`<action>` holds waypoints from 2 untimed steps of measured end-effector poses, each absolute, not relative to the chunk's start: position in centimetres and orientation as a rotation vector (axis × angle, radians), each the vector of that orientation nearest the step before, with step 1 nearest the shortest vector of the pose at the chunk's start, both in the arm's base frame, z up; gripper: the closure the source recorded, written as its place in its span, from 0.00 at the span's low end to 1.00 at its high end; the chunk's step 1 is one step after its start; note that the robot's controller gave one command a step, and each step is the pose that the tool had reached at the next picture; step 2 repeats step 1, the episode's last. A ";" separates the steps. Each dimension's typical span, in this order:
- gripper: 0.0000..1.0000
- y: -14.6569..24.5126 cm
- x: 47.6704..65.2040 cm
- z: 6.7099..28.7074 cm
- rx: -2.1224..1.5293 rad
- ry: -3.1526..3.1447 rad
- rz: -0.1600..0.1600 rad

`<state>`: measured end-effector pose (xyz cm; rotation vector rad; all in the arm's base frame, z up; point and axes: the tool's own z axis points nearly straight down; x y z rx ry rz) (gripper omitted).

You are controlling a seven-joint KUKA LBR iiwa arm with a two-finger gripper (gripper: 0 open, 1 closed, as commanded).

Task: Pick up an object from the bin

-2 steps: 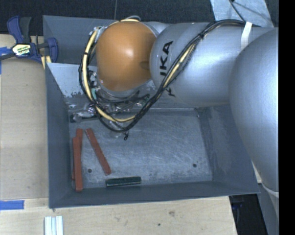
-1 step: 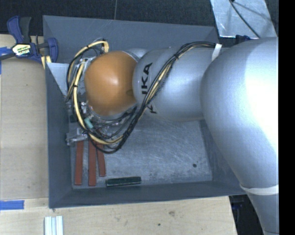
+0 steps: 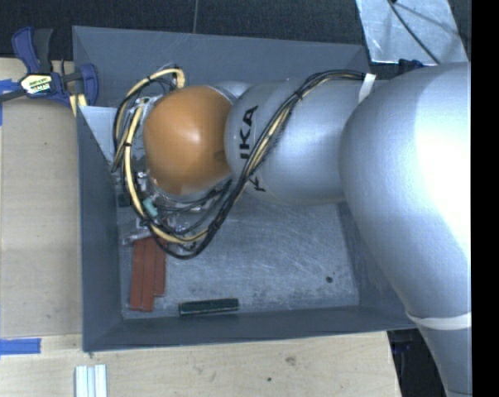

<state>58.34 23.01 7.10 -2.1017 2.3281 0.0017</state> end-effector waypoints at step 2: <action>1.00 20.3 53.7 7.0 -1.956 2.453 0.000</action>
Offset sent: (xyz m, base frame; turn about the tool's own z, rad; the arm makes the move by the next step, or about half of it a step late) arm -0.0471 -0.0267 -0.0010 0.1208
